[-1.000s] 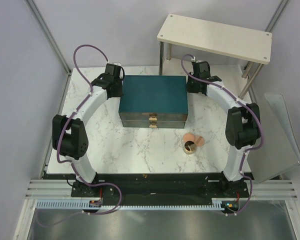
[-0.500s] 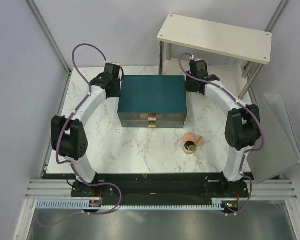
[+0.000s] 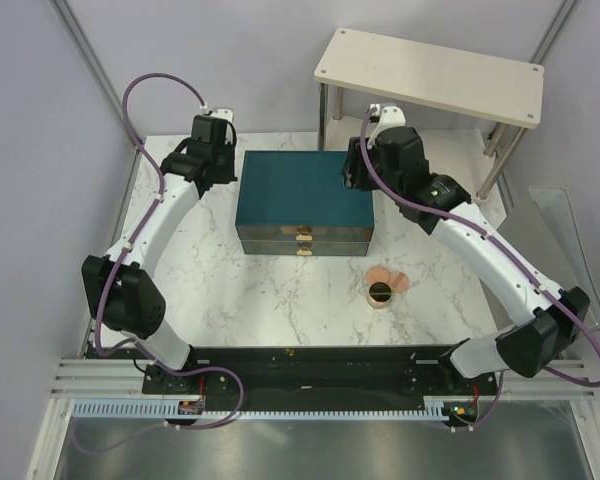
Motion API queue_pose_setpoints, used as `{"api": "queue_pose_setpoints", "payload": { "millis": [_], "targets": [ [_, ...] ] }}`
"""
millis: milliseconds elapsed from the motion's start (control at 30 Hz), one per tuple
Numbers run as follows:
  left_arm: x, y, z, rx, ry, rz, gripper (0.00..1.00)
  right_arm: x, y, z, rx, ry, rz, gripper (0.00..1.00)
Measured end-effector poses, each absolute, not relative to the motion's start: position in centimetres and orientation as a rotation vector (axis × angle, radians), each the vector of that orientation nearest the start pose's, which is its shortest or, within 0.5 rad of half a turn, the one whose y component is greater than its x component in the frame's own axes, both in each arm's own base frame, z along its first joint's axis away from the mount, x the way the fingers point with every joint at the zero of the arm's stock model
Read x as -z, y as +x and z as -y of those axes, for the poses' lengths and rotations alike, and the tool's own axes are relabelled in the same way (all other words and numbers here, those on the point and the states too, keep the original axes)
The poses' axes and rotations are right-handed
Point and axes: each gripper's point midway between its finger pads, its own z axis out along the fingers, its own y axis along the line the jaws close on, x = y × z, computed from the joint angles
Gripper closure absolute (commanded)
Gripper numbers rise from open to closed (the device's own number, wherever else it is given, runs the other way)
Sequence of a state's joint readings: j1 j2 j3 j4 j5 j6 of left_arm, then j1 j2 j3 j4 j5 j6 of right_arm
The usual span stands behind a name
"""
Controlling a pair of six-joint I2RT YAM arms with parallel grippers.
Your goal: Organize the makeup
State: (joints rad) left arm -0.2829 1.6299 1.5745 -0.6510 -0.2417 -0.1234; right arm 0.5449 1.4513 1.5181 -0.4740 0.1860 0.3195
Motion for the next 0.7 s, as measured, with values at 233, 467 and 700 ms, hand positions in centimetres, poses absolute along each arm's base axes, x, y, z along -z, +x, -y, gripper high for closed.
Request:
{"api": "queue_pose_setpoints", "payload": {
  "millis": [233, 467, 700],
  "targets": [
    [-22.2, 43.1, 9.7, -0.003, 0.091, -2.287, 0.98, -24.1, 31.4, -26.7, -0.492, -0.313, -2.17, 0.22],
    [-22.1, 42.8, 10.9, 0.076, 0.127, -2.297, 0.98, -16.8, 24.2, -29.2, -0.511, -0.498, -2.346, 0.16],
    [-22.1, 41.4, 11.4, 0.137, 0.151, -2.297, 0.98, -19.9, 26.5, -29.2, -0.452, -0.443, -2.264, 0.21]
  ]
}}
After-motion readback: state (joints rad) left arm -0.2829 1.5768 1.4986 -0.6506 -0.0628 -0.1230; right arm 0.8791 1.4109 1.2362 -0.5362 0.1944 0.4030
